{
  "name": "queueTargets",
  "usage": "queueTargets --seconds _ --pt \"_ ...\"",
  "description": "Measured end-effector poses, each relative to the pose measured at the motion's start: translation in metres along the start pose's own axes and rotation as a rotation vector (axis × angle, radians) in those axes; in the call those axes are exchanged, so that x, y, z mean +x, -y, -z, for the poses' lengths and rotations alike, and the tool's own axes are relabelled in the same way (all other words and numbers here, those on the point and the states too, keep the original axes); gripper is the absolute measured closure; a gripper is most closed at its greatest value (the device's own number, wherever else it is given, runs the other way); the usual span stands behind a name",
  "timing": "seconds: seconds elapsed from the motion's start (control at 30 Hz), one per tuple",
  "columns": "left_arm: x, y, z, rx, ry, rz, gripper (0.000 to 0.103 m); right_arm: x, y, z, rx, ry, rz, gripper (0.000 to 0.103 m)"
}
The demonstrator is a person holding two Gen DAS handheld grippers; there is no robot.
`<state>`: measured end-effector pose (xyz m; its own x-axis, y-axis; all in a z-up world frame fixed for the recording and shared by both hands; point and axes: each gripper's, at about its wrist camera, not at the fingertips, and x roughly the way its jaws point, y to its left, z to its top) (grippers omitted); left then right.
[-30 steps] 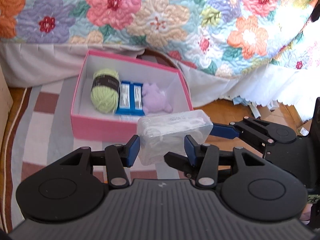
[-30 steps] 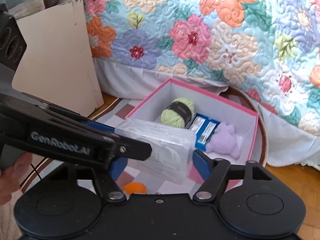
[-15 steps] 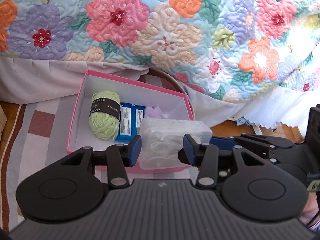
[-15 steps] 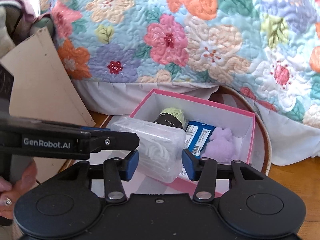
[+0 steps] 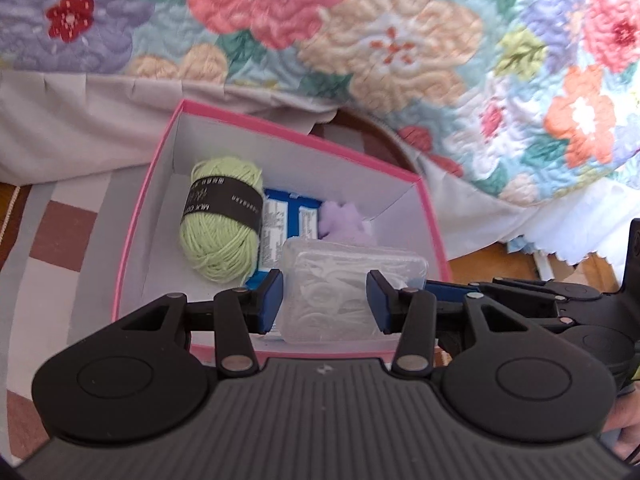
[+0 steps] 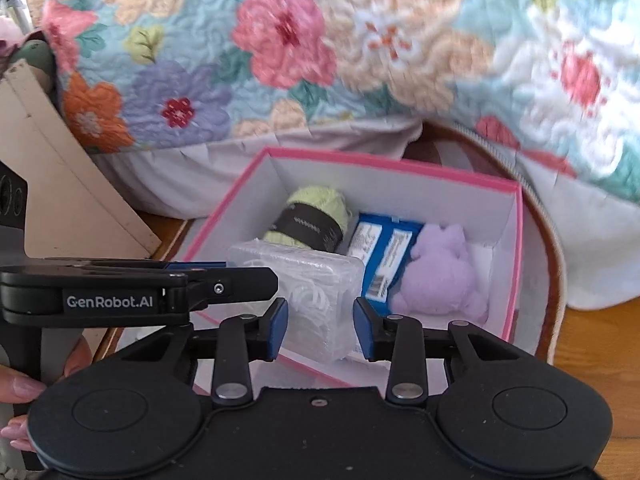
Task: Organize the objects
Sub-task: 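Lower the floss box into the pink box beside the yarn ball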
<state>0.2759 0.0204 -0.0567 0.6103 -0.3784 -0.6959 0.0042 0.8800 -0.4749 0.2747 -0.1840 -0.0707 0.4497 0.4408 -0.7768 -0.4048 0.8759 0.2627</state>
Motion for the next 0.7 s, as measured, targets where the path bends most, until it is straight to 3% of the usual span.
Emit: queueTargets --seconds 0.57,0.7 --pt "0.055 -0.014 -0.001 0.046 -0.065 -0.073 0.072 0.063 0.036 0.012 0.120 -0.084 -0.023 0.063" --pt "0.061 -0.017 0.002 0.036 -0.088 -0.068 0.073 0.070 0.029 0.014 0.051 -0.079 0.029 0.063"
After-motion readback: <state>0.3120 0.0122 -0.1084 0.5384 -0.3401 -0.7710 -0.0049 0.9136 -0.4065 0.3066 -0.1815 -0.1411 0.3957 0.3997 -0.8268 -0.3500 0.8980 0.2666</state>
